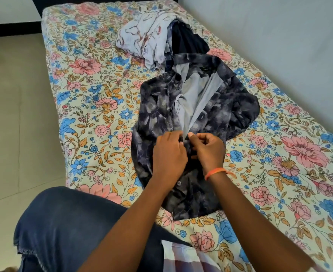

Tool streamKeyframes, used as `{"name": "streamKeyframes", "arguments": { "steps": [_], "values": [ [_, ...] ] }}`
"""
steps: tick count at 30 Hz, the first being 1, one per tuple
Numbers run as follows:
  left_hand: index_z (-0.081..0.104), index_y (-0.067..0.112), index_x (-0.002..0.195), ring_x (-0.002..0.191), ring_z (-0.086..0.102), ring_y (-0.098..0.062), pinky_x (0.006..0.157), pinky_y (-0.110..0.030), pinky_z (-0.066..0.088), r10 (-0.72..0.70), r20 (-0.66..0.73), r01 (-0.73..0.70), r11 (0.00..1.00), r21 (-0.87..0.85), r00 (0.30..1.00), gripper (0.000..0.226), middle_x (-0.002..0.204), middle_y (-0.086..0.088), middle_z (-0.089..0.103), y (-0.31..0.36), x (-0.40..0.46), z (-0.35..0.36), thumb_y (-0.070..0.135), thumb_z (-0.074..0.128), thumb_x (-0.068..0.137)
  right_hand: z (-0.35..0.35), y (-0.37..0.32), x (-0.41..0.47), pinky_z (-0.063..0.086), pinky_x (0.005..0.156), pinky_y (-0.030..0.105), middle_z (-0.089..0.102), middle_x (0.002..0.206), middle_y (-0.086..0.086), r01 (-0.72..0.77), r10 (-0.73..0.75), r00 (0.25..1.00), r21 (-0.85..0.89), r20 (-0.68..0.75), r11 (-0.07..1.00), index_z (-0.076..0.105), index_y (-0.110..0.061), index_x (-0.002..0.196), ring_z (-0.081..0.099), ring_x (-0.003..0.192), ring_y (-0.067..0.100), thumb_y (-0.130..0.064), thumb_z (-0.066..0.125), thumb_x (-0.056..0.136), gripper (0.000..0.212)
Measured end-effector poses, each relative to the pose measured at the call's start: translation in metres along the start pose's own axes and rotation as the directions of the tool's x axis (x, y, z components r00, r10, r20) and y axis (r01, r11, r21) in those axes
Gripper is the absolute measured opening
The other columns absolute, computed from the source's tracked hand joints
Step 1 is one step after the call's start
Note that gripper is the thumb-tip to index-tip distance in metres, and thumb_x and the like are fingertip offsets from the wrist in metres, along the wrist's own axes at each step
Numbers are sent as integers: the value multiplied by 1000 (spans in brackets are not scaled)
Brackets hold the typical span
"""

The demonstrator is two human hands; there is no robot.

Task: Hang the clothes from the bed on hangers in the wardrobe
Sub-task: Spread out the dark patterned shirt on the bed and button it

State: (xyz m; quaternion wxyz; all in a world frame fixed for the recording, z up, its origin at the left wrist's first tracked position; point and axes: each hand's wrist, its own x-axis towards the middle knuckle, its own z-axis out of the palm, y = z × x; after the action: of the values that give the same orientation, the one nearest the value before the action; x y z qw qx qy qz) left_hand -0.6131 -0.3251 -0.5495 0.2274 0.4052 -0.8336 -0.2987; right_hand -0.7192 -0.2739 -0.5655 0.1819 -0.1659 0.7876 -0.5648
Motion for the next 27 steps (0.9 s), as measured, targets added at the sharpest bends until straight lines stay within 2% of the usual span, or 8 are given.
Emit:
{"name": "streamKeyframes", "arguments": {
  "steps": [5,9,11,13,18,23,25,27],
  "values": [
    [67,20,122,100,60,-26,76,-36,49,-172,-49,171,985,-7,984,27,115,-8,59,-13,25,11,22,51,100,4,3,7,60,65,45,70,72,-4,50,-53,996,-38,-71,998,67,-32,74,69,69,19,-28,80,78,14],
    [76,20,95,80,66,-18,62,-28,49,-183,-87,184,983,-1,979,16,93,0,69,-20,29,19,24,60,95,2,7,2,46,68,16,67,79,-3,251,-274,952,-161,-140,955,71,-19,82,60,70,0,-15,76,82,6],
    [76,19,89,73,65,-7,60,-16,45,-215,-68,205,971,-124,974,13,84,6,71,-18,32,21,25,65,92,0,11,3,44,71,11,64,86,1,345,-388,907,-237,-164,908,74,-14,86,58,73,3,-12,76,82,5],
    [75,19,81,66,62,3,56,-4,39,-260,-3,248,926,-285,966,13,74,12,69,-16,38,21,24,68,90,-1,12,4,47,72,18,62,89,1,391,-441,884,-273,-155,879,73,-12,86,59,76,8,-10,75,82,5],
    [68,18,74,60,59,-1,55,-10,42,-249,91,263,866,-425,964,16,70,8,67,-11,38,17,21,64,89,-4,4,5,34,71,4,58,86,5,400,-431,901,-287,-53,871,65,-7,82,49,75,-5,-5,67,87,6],
    [65,17,79,72,58,-6,64,-22,45,-103,73,123,918,-378,992,13,81,4,63,-16,-2,23,22,62,90,-4,16,-19,35,72,9,57,85,-2,464,-445,886,-269,133,844,64,-9,86,50,78,7,-9,54,94,12],
    [64,18,80,73,56,-5,63,-16,41,-74,89,102,924,-367,993,11,83,5,61,-19,-9,22,21,61,91,-10,20,-26,40,72,16,60,85,-4,394,-370,918,-225,142,891,65,-12,88,55,79,10,-12,53,97,14],
    [64,18,83,73,55,-3,61,-13,38,-71,110,108,920,-377,991,11,85,5,60,-19,-11,19,22,60,92,-14,19,-30,43,71,14,64,85,-6,309,-289,949,-183,129,933,65,-17,89,59,80,4,-14,60,96,10]
  ]
}}
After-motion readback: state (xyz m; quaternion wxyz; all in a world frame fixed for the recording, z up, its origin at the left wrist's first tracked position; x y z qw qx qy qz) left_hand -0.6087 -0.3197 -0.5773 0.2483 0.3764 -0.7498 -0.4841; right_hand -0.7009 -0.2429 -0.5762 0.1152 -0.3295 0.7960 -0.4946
